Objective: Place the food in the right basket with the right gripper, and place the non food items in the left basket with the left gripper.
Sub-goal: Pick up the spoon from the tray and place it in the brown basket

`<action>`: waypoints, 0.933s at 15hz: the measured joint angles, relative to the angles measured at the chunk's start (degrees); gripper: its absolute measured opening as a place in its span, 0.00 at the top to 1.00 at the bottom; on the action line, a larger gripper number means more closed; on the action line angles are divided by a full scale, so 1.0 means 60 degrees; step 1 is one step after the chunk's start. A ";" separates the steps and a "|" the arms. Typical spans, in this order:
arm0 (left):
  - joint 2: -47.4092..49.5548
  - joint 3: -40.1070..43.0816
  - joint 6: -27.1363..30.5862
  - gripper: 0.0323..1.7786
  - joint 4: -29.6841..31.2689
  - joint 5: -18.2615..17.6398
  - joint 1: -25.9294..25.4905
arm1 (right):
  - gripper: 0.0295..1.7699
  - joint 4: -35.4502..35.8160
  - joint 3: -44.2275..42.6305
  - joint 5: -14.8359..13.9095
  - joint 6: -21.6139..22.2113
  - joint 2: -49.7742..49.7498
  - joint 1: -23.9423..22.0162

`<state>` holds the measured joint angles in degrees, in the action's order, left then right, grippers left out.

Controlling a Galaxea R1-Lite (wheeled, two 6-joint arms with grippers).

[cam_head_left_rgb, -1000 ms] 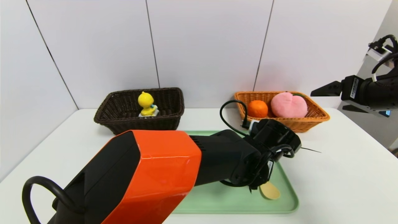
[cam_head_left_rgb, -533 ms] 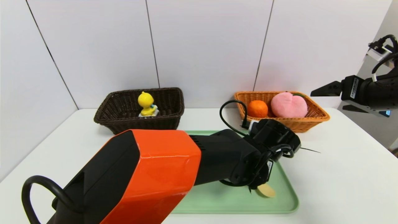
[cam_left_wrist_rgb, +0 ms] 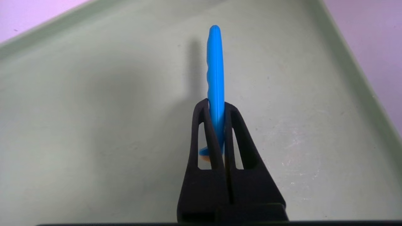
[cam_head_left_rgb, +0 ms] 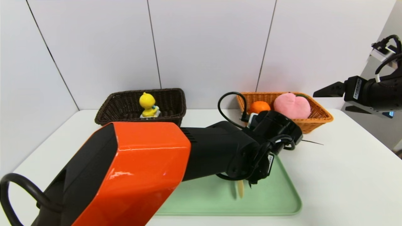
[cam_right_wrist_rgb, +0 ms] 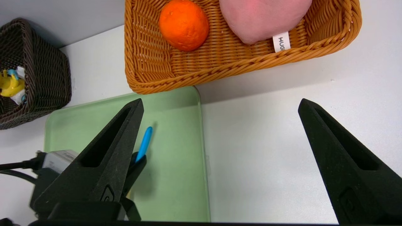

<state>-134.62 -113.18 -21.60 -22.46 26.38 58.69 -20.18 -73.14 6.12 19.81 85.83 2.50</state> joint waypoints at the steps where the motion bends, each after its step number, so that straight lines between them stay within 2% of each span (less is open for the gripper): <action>1: 0.0189 -0.0004 0.0051 0.99 -0.0110 0.0004 -0.0047 | 0.04 0.0000 0.0000 0.0004 -0.0004 0.0000 0.0006; 6: 0.1694 -0.0004 0.0717 0.99 -0.0764 0.0018 -0.0567 | 0.04 0.0020 0.0000 0.0004 0.0000 -0.0033 0.0047; 10: 0.3147 -0.0004 0.1869 0.99 -0.1392 -0.0035 -0.2078 | 0.04 0.0024 0.0000 0.0004 -0.0008 -0.0043 0.0075; 12: 0.3791 0.0004 0.2899 0.99 -0.1420 -0.0291 -0.2928 | 0.04 0.0028 0.0000 -0.0006 -0.0008 -0.0047 0.0079; 14: 0.4320 0.0069 0.4017 0.99 -0.1438 -0.1095 -0.3773 | 0.04 0.0028 0.0000 -0.0002 -0.0008 -0.0047 0.0079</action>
<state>-108.70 -112.76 2.50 -31.09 19.81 36.05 -20.00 -73.14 6.11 19.76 85.55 2.97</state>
